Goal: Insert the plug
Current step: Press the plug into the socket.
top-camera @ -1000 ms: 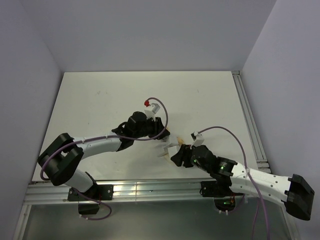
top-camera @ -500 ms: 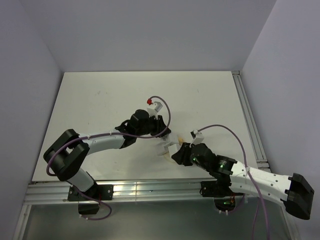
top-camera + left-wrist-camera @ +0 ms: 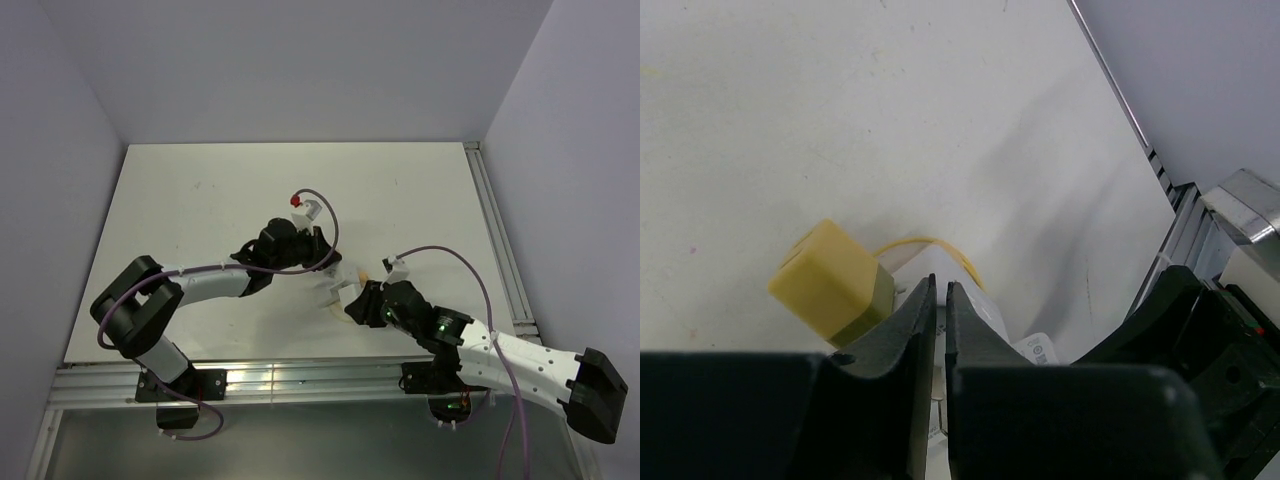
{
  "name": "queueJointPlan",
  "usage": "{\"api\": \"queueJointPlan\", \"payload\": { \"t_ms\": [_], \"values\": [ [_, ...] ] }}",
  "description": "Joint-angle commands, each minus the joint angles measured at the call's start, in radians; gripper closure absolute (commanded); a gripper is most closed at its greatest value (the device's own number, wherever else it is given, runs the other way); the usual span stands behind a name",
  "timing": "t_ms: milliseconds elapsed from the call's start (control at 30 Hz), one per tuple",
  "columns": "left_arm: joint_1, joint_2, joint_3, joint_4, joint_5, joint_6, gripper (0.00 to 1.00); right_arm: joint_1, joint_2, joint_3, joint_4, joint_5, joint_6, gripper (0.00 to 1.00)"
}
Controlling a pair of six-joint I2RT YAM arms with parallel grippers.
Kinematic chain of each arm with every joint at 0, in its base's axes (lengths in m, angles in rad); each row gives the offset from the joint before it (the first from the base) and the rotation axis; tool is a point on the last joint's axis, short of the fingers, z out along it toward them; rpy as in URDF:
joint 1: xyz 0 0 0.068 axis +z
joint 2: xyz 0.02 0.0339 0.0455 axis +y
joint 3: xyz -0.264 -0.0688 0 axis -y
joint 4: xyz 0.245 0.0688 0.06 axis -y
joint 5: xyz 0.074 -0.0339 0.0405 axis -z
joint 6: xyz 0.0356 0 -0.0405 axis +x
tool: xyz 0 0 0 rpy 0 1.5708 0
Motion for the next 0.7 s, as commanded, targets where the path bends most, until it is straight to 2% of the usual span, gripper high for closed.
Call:
{"api": "queueJointPlan", "payload": {
  "t_ms": [0,67,300,433,567,667],
  "values": [
    [-0.022,0.016,-0.036,-0.015,0.117,-0.039,0.88,-0.032,0.015,0.059,0.055,0.158,-0.034,0.76],
    [-0.022,0.001,-0.043,-0.013,0.104,-0.036,0.85,-0.034,0.014,0.059,0.054,0.154,-0.042,0.76],
    [-0.021,-0.143,-0.099,-0.017,-0.06,0.053,0.51,-0.046,-0.045,0.056,0.009,0.141,-0.043,0.75],
    [-0.019,-0.235,-0.114,0.002,-0.136,0.158,0.43,-0.062,-0.054,0.067,-0.003,0.102,-0.06,0.75],
    [-0.01,-0.228,-0.07,-0.004,-0.076,0.258,0.4,-0.072,-0.036,0.074,0.004,0.062,-0.078,0.75],
    [-0.001,-0.199,-0.042,0.037,-0.015,0.317,0.33,-0.077,-0.019,0.091,-0.023,0.049,-0.088,0.75]
  ]
}}
